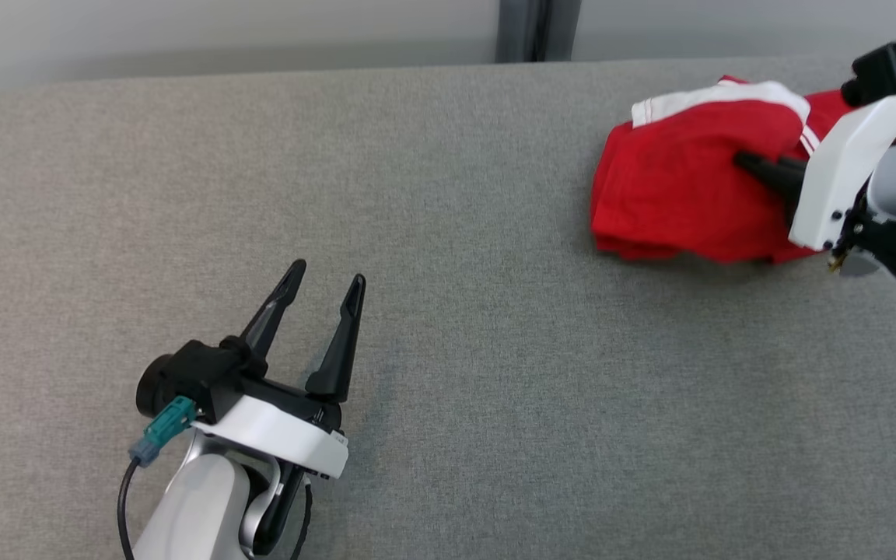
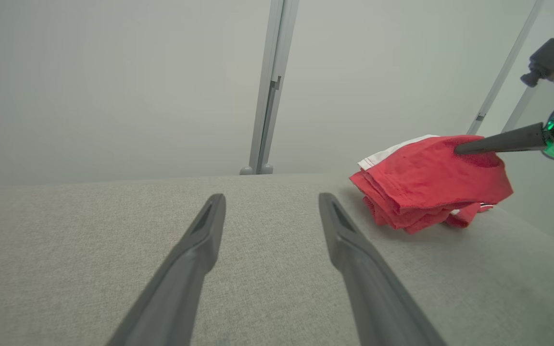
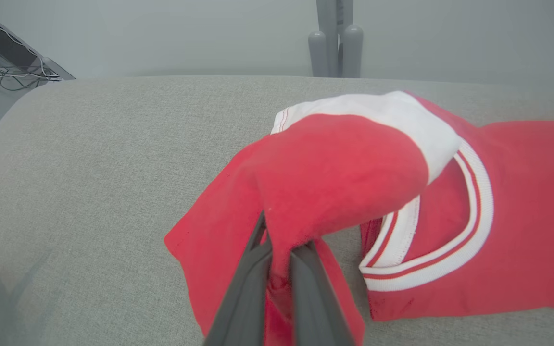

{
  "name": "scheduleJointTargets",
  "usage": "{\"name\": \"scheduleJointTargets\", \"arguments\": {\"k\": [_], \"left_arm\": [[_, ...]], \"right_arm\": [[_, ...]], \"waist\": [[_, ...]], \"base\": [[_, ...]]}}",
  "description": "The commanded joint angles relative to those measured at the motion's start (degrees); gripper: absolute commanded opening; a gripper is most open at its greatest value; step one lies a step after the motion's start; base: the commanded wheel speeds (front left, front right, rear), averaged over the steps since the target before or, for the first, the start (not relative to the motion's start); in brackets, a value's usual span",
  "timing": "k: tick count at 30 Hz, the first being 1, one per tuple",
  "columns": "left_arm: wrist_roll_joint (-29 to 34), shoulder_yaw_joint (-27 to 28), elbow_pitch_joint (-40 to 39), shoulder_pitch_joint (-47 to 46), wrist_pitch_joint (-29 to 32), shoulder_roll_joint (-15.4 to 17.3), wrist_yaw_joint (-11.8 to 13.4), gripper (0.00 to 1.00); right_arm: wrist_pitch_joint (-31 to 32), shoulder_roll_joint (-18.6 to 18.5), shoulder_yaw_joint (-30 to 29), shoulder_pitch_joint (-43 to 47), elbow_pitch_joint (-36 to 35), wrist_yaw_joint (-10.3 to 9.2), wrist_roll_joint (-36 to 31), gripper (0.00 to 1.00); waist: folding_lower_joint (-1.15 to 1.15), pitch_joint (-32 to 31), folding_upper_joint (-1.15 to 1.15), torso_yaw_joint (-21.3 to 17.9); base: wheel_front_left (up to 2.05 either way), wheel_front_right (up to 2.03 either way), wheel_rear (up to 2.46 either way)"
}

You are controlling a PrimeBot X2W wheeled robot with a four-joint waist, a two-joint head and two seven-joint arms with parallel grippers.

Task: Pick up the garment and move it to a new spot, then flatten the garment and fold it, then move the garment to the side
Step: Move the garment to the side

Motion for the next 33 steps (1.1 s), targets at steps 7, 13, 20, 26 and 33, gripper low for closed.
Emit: {"name": "scheduleJointTargets", "arguments": {"k": [7, 13, 20, 26, 33], "left_arm": [[-0.5, -1.1, -0.4, -3.2, 0.0, 1.5, 0.0, 1.00], [-0.8, -1.5, -0.3, -4.2, 0.0, 2.1, -0.1, 1.00], [-1.0, -1.9, -0.4, -5.2, 0.0, 2.3, -0.1, 1.00], [-1.1, -2.1, -0.4, -5.5, 0.0, 2.3, -0.1, 1.00], [-1.2, -2.1, -0.1, -6.1, 0.0, 2.3, -0.1, 1.00]], "right_arm": [[-0.8, -3.2, 1.3, -5.3, -2.7, 0.04, -1.7, 0.00], [2.1, -7.4, 4.6, -9.7, -2.5, 0.04, -4.9, 0.00], [4.0, -9.5, 7.3, -13.3, -0.3, 0.04, -9.6, 0.00], [5.2, -10.5, 8.4, -14.7, 1.6, 0.04, -13.8, 0.00], [5.6, -9.9, 9.2, -15.6, 6.5, 0.03, -19.7, 0.02]], "waist": [[0.00, 5.0, 0.00, 0.4], [0.00, 7.5, 0.00, 1.2], [0.00, 8.8, 0.00, 1.5], [0.00, 9.7, 0.00, 1.7], [0.00, 9.8, 0.00, 1.8]], "base": [[0.00, 0.00, 0.00], [0.00, 0.00, 0.00], [0.00, 0.00, 0.00], [0.00, 0.00, 0.00], [0.00, 0.00, 0.00]]}}
